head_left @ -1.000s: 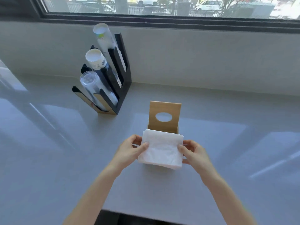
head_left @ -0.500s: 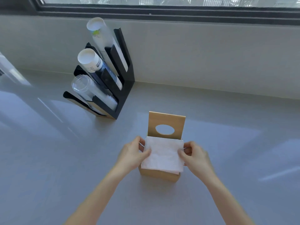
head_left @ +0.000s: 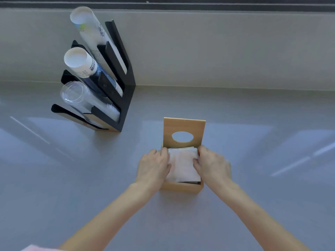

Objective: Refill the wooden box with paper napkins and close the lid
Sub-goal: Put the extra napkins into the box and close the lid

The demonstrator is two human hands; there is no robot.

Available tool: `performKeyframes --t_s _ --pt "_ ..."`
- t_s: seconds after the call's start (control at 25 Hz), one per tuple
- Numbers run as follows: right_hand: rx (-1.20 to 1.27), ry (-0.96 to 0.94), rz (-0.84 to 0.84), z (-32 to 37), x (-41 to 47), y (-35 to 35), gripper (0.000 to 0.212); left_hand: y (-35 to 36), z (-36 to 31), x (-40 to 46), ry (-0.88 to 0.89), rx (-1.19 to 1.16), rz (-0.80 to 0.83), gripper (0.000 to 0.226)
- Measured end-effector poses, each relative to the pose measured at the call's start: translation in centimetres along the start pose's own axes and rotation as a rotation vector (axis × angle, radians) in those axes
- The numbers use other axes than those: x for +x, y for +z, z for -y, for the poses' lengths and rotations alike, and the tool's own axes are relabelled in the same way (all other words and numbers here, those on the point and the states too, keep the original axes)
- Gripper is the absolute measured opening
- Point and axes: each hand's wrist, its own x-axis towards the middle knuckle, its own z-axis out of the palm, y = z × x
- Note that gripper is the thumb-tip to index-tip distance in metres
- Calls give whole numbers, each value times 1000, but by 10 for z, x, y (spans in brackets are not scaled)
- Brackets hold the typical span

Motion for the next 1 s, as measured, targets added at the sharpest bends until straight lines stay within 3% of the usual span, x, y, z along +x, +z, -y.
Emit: performKeyframes --t_s 0.24,0.36,0.44,0.56,0.68,0.76,1.0 --pt "-71 9 103 3 14 -9 10 -3 5 8 37 -46 15 21" --pt "-179 -42 81 12 12 -3 14 2 5 14 112 62 42 10" --pt "-233 -72 96 16 8 2 14 7 5 18 158 161 70 24" --pt "-292 -135 141 20 8 10 21 14 2 25 196 237 110 29" --pt "-319 -162 196 22 13 13 43 12 -1 29 198 213 142 15" --pt "-325 -155 213 24 15 9 45 8 0 28 189 184 161 13" --pt "-219 -117 110 17 -8 -4 39 -5 8 29 281 127 226 27"
